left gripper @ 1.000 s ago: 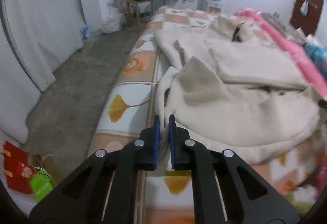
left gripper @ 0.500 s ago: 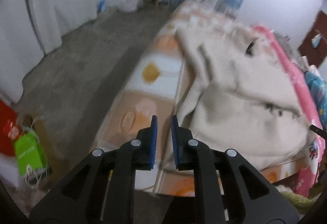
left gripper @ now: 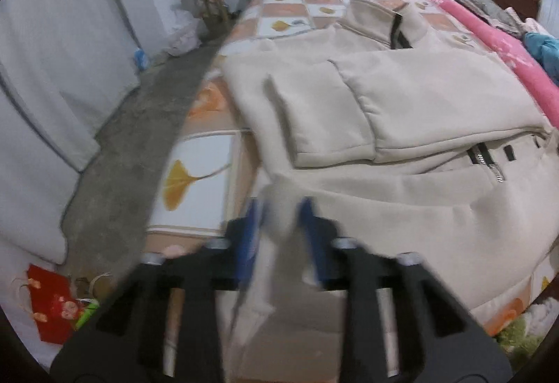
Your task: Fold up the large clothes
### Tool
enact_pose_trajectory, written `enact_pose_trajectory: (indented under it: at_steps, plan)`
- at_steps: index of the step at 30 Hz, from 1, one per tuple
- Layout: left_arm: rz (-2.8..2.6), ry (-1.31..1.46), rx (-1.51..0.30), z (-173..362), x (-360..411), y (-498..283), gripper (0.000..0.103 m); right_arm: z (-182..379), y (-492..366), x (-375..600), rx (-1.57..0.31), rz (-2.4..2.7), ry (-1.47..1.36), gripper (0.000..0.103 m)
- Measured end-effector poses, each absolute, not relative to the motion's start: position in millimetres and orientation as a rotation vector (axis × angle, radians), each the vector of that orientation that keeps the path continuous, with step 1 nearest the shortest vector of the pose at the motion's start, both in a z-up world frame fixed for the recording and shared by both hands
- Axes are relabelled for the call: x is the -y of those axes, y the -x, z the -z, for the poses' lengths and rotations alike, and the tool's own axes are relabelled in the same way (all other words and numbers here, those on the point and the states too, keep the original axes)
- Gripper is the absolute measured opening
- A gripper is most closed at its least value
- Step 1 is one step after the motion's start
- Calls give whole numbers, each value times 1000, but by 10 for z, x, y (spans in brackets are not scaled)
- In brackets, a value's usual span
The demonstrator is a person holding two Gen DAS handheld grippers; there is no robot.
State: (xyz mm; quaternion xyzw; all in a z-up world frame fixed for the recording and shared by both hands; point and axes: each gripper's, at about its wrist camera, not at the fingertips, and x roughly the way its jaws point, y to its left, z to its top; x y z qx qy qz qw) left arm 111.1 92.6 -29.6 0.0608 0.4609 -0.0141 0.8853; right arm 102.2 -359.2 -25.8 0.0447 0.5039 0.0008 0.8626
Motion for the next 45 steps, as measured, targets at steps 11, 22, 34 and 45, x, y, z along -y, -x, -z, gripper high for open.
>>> enact_pose_trajectory:
  at_steps: [11,22,34,45]
  plan:
    - [41,83,-839,-203,-1340,-760,4,-260,-965,3314,-873,6,9,15]
    - [53,37,-890,98,-1177,-853,4,60,-1015,3335,-976,-8,30,39]
    - [37,46,-894,177,-1201,-834,4,208,-1251,3188,-1016,-13,149,6]
    - [62,126,-839,-121,-1314,-977,5,-470,-1180,3256,-758,-40,17,6]
